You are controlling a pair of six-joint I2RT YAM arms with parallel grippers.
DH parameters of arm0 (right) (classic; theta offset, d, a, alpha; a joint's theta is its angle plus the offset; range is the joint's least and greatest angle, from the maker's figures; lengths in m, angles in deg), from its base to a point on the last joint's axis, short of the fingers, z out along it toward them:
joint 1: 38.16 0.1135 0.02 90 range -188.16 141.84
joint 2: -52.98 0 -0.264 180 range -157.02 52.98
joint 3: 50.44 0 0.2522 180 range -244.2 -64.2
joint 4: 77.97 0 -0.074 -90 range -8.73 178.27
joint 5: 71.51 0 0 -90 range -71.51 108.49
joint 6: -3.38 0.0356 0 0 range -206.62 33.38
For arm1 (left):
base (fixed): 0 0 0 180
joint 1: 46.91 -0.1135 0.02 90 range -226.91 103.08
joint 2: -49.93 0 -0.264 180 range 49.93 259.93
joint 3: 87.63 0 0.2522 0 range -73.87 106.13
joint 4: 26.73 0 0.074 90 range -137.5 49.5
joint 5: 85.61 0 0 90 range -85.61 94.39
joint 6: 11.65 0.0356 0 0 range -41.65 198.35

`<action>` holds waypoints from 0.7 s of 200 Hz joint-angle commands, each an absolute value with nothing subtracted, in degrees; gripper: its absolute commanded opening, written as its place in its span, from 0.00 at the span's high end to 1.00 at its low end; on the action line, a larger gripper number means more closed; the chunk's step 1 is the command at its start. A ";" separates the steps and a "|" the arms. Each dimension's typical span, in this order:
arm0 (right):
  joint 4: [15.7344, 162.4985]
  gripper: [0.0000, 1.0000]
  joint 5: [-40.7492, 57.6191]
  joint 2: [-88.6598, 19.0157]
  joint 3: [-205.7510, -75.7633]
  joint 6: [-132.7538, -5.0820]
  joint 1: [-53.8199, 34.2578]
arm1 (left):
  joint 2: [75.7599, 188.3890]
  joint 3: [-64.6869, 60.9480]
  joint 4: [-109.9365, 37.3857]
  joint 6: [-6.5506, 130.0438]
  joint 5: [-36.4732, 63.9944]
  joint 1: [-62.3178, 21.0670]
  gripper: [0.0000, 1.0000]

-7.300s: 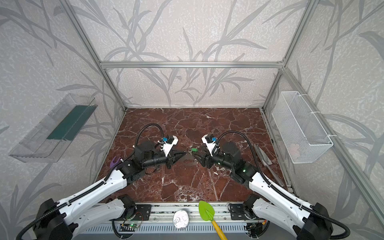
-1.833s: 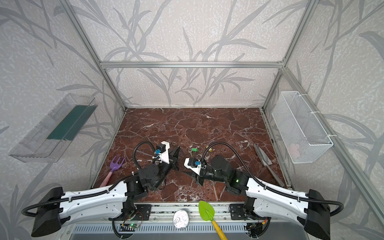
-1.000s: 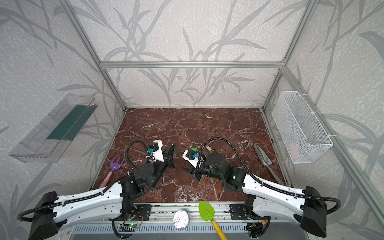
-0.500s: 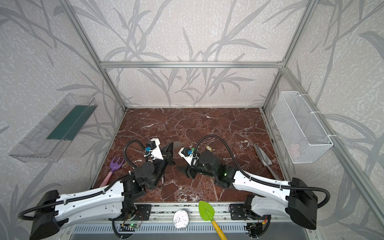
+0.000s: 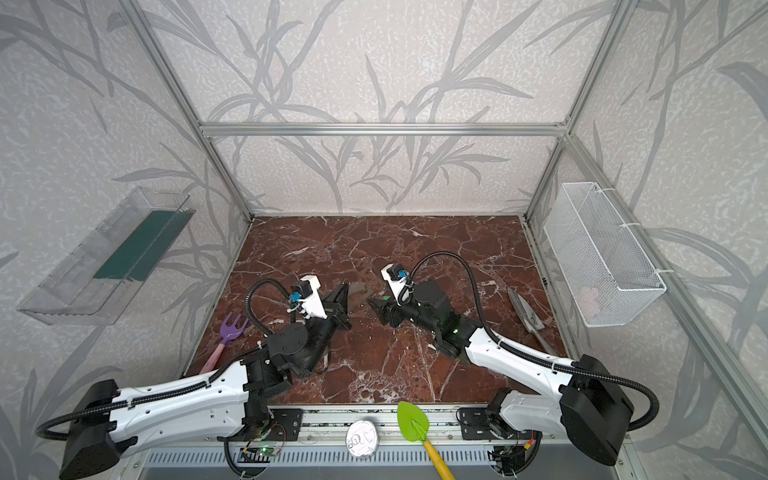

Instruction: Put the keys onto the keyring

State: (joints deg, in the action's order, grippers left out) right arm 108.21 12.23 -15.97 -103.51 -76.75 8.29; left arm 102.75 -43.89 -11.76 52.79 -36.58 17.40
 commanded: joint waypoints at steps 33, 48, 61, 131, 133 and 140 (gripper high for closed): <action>112.65 0.32 1.91 -15.49 -104.03 -79.26 7.36 | 101.88 -41.67 -10.08 50.67 -35.89 17.16 1.00; 112.79 0.36 -0.09 -15.49 -104.28 -79.85 7.36 | 101.88 -41.70 -10.08 50.51 -35.67 17.16 1.00; 113.31 0.45 -1.52 -15.40 -104.24 -80.09 7.36 | 101.90 -41.78 -9.97 50.34 -35.44 17.16 1.00; 111.27 1.00 -6.17 -13.88 -105.40 -83.92 5.34 | 100.76 -42.14 -10.75 49.94 -35.42 17.17 1.00; 111.16 1.00 -6.40 -13.77 -105.42 -83.97 5.06 | 100.67 -42.14 -10.84 49.96 -35.38 17.23 1.00; 111.01 1.00 -7.55 -13.41 -105.58 -84.31 4.14 | 100.48 -42.21 -11.11 49.93 -35.48 17.16 1.00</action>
